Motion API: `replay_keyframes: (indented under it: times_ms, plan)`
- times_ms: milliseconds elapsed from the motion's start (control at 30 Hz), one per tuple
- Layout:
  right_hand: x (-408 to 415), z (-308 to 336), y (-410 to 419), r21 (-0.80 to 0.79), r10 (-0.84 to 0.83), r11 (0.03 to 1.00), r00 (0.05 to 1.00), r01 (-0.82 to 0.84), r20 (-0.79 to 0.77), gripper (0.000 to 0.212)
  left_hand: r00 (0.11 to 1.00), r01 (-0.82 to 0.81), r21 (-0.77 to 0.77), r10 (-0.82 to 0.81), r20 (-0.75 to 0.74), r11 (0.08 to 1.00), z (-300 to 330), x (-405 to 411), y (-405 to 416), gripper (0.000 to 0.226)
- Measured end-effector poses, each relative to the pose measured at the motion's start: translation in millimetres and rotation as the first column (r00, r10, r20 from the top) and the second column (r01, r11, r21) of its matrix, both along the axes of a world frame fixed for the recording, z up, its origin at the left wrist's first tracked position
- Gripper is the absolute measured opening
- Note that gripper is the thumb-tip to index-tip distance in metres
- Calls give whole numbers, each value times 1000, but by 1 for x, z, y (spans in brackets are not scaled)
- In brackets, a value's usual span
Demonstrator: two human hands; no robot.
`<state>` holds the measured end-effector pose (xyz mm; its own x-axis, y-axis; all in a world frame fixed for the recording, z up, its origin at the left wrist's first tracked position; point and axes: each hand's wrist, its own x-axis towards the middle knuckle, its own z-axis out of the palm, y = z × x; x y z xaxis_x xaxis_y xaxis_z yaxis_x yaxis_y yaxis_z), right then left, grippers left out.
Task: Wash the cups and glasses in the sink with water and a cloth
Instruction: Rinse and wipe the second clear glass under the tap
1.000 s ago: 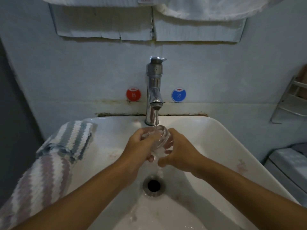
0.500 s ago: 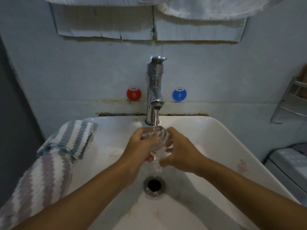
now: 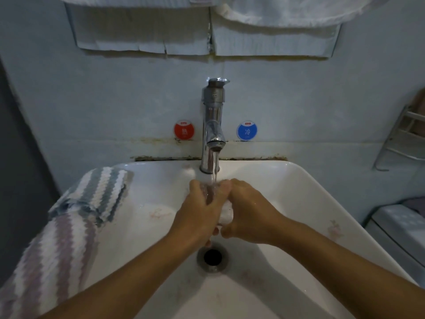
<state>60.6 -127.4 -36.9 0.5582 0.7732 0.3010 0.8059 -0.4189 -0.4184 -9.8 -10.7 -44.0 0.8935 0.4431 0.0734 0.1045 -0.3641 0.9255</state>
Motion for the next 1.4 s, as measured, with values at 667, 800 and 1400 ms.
replay_keyframes:
  times_ms: [667, 800, 1400]
  plan:
    - [-19, 6, 17, 325, 89, 757, 403, 567, -911, 39, 976, 53, -184, -11, 220, 982, 7, -5, -7, 27]
    - [-18, 7, 13, 297, 17, 805, 481, 514, -877, 38, 981, 31, -178, 3, 192, 983, 5, -2, -8, 28]
    - [-15, 10, 11, 232, -49, 877, 560, 420, -827, 37, 998, -60, -387, 69, 9, 920, 5, 1, -5, 34]
